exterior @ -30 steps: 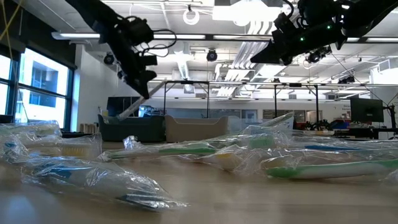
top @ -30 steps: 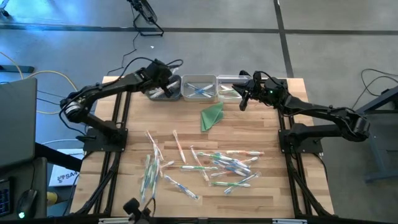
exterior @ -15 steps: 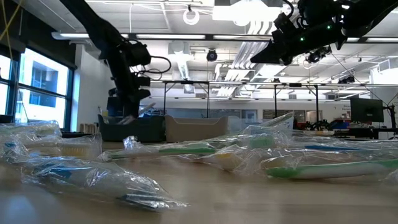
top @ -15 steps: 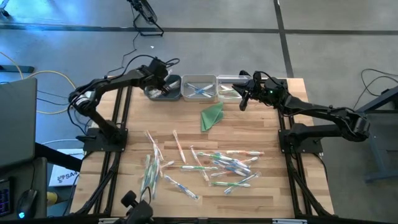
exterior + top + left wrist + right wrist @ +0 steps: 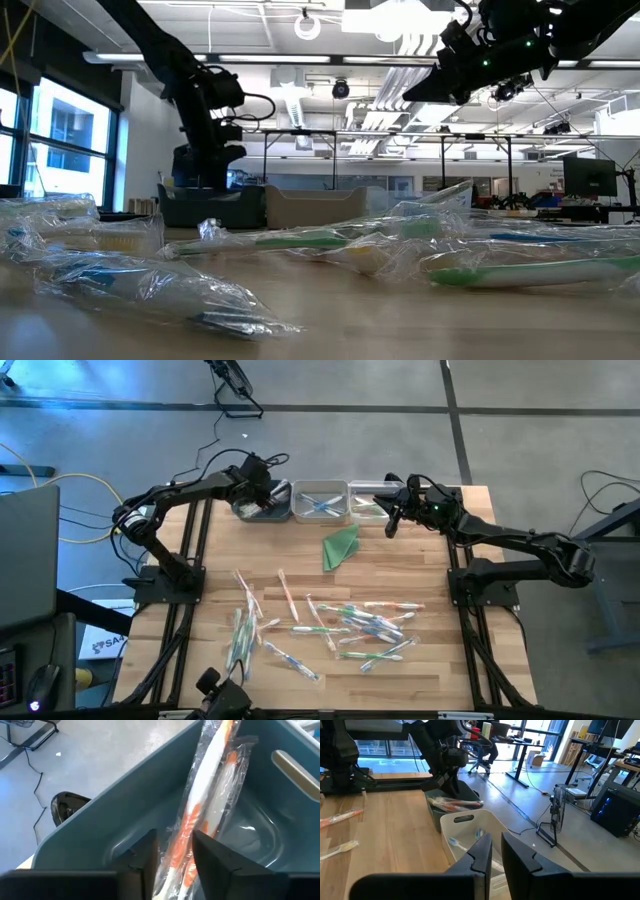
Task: Pick & Place Toothbrushes
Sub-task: Put the orange toothbrush into the dark blue bin
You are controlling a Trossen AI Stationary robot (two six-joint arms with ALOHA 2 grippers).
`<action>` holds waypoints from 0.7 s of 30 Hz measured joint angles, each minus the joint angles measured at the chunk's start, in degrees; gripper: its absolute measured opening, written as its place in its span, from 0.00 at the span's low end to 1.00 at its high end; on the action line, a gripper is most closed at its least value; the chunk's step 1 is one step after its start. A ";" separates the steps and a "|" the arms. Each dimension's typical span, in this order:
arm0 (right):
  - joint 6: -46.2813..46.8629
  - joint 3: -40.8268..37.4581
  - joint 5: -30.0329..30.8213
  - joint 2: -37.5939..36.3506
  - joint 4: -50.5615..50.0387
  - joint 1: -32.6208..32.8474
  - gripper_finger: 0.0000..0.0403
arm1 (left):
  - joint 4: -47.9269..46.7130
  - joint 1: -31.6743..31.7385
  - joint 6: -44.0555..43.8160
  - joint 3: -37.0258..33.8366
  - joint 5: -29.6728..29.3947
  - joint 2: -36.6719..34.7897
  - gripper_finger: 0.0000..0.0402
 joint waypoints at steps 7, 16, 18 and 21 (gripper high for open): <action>0.24 0.00 0.00 0.00 0.00 0.00 0.08 | 0.06 0.00 -0.47 0.00 1.33 0.00 0.40; 0.30 0.00 0.01 0.00 -0.01 0.00 0.08 | 2.37 -0.02 -2.86 0.00 3.93 0.00 0.36; 0.32 0.00 0.00 0.00 0.00 -0.01 0.08 | 3.60 -0.02 -2.84 0.00 5.00 0.00 0.34; 0.33 0.00 0.02 0.00 0.01 -0.01 0.08 | 6.06 -0.02 -2.99 0.00 6.31 -0.02 0.32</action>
